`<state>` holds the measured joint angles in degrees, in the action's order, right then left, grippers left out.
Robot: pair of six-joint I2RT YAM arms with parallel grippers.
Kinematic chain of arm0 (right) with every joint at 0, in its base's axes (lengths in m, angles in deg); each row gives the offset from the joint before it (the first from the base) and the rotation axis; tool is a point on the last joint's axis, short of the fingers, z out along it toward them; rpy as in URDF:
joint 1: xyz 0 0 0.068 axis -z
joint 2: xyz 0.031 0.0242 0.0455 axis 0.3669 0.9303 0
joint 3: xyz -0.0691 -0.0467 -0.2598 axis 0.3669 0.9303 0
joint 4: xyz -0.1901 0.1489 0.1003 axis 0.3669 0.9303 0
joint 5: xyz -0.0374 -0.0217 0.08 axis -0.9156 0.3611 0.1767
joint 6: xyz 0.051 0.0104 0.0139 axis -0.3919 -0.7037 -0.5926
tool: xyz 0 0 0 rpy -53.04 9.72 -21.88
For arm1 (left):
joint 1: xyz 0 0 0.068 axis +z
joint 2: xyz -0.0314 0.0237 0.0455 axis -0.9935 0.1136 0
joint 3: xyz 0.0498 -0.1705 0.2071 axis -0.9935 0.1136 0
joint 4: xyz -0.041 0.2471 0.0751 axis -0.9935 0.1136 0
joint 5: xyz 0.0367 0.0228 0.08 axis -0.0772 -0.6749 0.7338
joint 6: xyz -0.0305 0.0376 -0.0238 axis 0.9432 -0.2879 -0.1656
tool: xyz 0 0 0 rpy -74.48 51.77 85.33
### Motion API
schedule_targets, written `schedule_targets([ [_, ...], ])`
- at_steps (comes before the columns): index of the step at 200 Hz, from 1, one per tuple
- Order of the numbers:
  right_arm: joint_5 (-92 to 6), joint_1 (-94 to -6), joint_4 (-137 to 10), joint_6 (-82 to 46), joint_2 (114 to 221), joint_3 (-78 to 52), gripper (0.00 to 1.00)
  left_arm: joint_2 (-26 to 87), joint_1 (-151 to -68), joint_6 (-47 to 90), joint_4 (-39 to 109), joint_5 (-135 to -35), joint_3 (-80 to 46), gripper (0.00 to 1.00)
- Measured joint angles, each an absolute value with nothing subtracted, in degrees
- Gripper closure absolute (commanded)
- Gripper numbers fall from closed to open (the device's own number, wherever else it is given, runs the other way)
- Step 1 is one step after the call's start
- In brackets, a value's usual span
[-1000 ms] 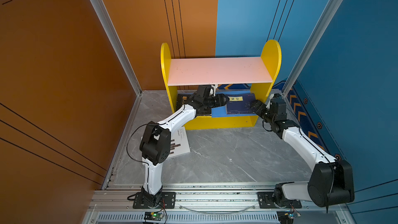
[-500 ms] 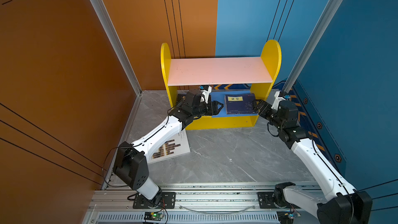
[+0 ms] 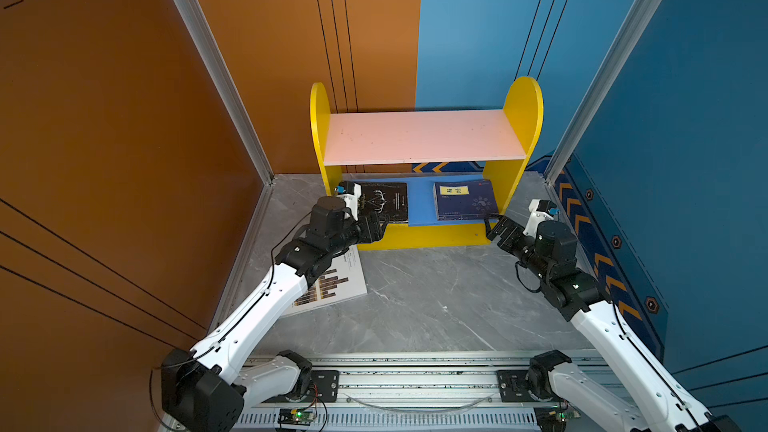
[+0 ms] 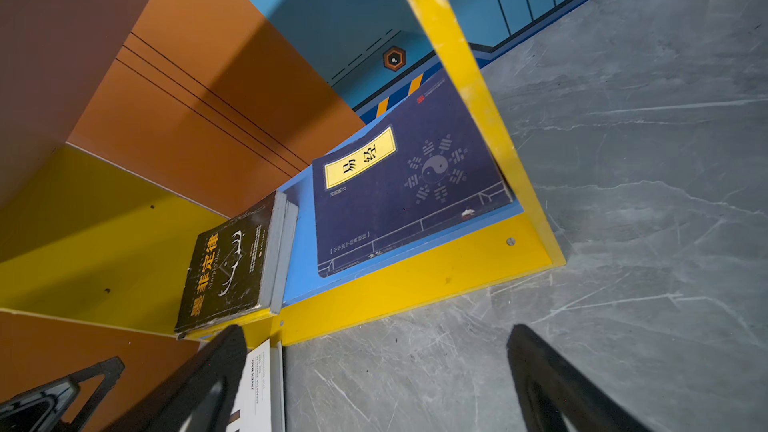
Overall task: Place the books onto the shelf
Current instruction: 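Open both grippers and draw them back from the shelf, then lower both grippers onto the white portfolio's edges on the table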
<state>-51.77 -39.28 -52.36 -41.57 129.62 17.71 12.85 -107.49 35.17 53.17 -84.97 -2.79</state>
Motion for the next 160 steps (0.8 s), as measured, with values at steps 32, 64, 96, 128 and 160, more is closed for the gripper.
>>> schedule_targets([
  [32, -55.6, -47.0, -52.8, -43.1, 128.4, 20.3, 0.00, 7.1, -99.8, 38.0, 57.9, -77.7, 1.8, 0.20],
  [64, -61.1, -56.8, -55.5, -45.0, 130.3, 22.8, 0.00, 5.3, -89.2, 41.8, 61.5, -71.2, 7.5, 0.16],
  [96, -66.1, -65.6, -61.5, -47.3, 137.6, 23.6, 0.00, 6.3, -79.9, 44.9, 63.3, -66.4, 13.2, 0.15],
  [128, -68.1, -71.3, -66.1, -48.5, 148.9, 21.8, 0.00, 7.9, -70.9, 46.8, 62.7, -64.5, 17.0, 0.09],
  [160, -67.7, -74.4, -71.4, -50.1, 160.8, 17.2, 0.00, 11.3, -63.2, 48.7, 60.1, -64.7, 19.9, 0.03],
])
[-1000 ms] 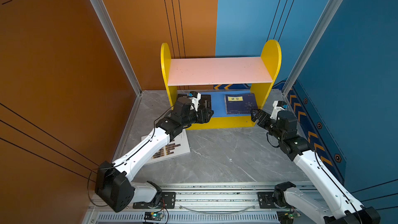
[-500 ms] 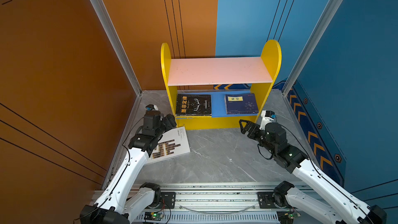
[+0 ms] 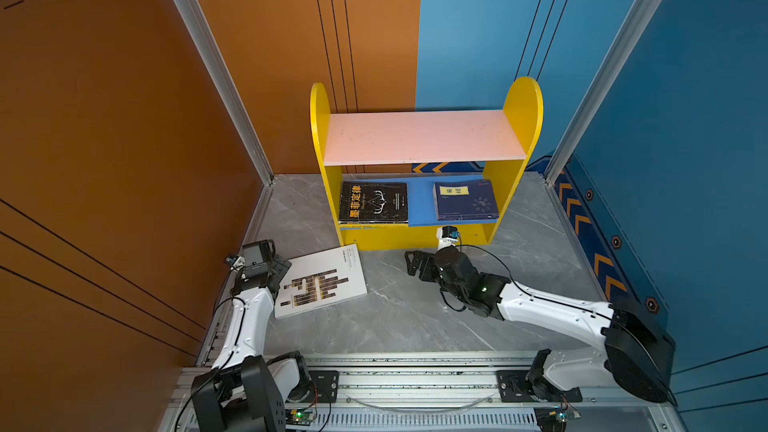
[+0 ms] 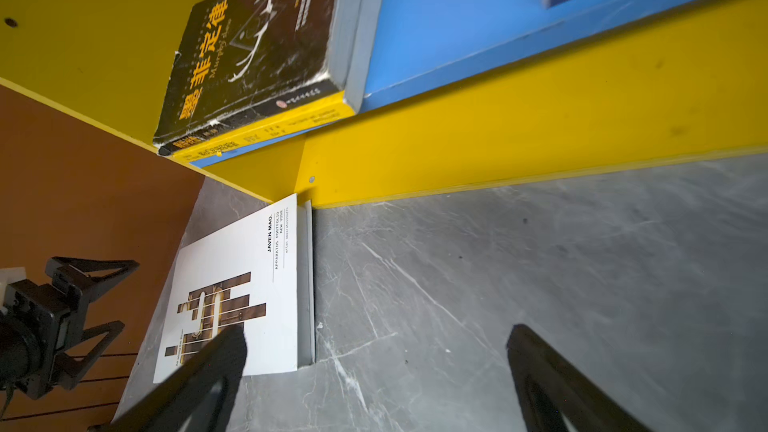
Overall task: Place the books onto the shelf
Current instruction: 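Lower both grippers onto the white portfolio's edges on the table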
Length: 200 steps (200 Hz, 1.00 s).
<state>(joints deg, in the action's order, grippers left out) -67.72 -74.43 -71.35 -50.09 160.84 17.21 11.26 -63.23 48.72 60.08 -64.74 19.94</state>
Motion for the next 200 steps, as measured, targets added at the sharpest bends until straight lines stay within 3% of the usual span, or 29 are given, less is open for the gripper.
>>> schedule_targets([
  [96, -57.0, -77.6, -77.1, -54.1, 188.5, 0.9, 0.02, 18.4, -58.8, 53.6, 49.7, -70.6, 26.1, 0.02],
  [200, -46.6, -77.2, -76.7, -55.9, 195.6, -5.4, 0.20, 18.5, -67.1, 56.7, 44.0, -80.1, 27.1, 0.00],
])
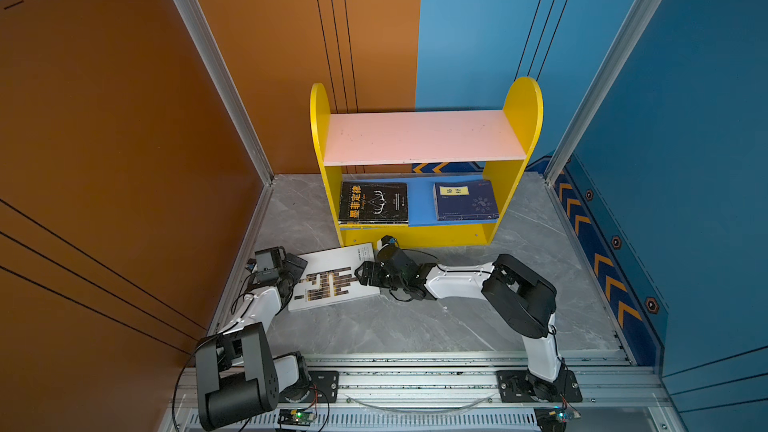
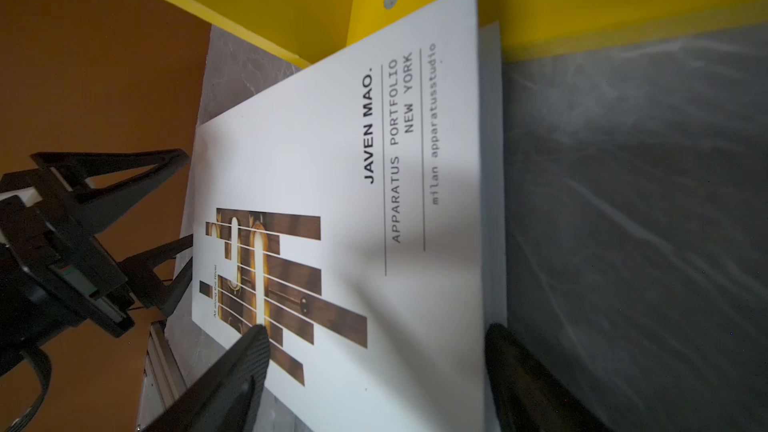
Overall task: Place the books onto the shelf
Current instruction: 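Lower both grippers onto the white portfolio's edges on the table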
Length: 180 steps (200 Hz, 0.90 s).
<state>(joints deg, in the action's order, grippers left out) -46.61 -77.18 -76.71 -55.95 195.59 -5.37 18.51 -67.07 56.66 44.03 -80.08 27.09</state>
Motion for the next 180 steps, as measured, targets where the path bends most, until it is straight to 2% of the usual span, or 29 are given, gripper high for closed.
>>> schedule_targets([
  [40, -43.0, -74.6, -77.8, -56.1, 195.7, -4.2, 0.28, 17.5, -69.9, 56.6, 43.7, -80.0, 27.8, 0.00],
  [83, -41.3, -73.0, -79.1, -55.9, 194.3, -1.2, 0.48, 17.5, -72.5, 56.6, 43.3, -79.9, 28.0, 0.00],
  [124, -42.1, -72.8, -74.3, -54.8, 191.2, 1.0, 0.71, 17.5, -75.4, 56.6, 43.4, -78.7, 28.0, 0.00],
  [180, -42.7, -72.8, -73.0, -54.9, 188.1, 3.3, 0.88, 16.7, -76.4, 56.6, 43.7, -78.2, 28.0, 0.00],
])
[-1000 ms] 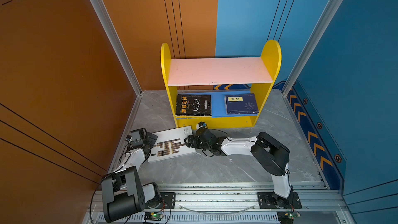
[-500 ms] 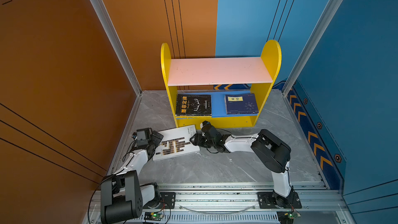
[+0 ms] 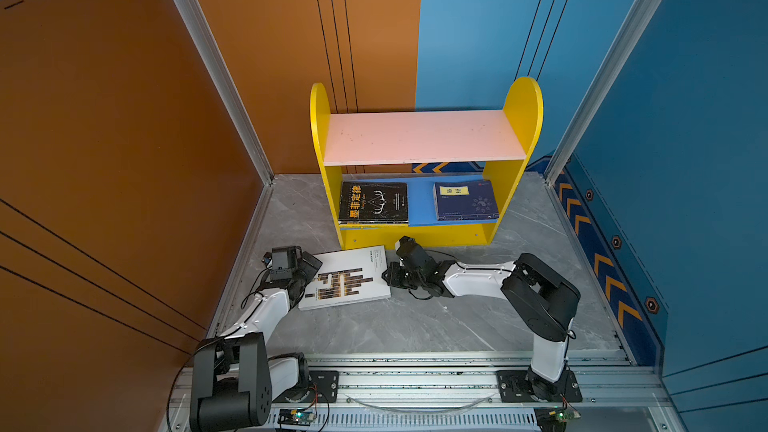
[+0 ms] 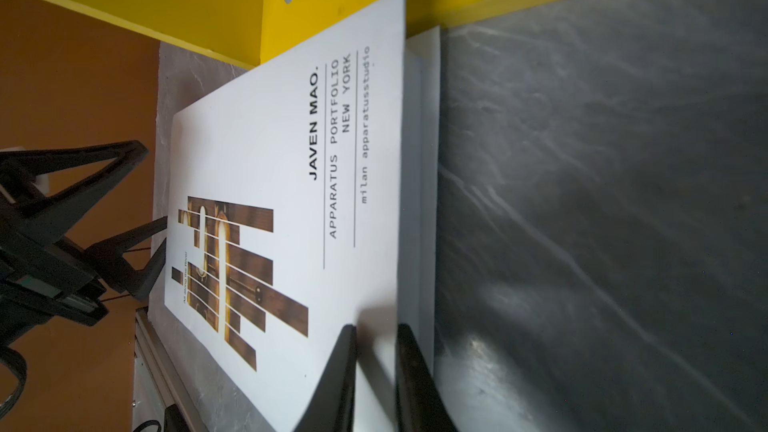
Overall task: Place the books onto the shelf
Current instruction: 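Lower both grippers onto the white portfolio's edges on the table, then grip the white portfolio's edges with both grippers and tilt it up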
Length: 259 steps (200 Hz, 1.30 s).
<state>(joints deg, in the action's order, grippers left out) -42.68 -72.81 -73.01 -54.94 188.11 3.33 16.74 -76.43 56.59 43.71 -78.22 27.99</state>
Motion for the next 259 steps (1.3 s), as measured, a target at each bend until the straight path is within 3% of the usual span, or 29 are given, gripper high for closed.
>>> schedule_targets([
  [19, -42.3, -72.8, -73.0, -55.4, 186.9, 4.2, 0.94, 16.6, -76.4, 56.1, 43.8, -78.3, 27.9, 0.00],
  [148, -36.2, -71.3, -69.6, -55.5, 168.7, 7.0, 1.00, 16.6, -69.8, 52.5, 44.7, -93.6, 22.8, 0.01],
  [204, -39.9, -71.2, -61.1, -57.2, 160.5, 8.7, 1.00, 13.7, -69.1, 54.2, 44.1, -98.8, 23.5, 0.01],
  [259, -44.8, -71.0, -55.2, -61.8, 154.6, 10.3, 1.00, 4.0, -72.2, 61.8, 44.0, -106.0, 25.7, 0.01],
])
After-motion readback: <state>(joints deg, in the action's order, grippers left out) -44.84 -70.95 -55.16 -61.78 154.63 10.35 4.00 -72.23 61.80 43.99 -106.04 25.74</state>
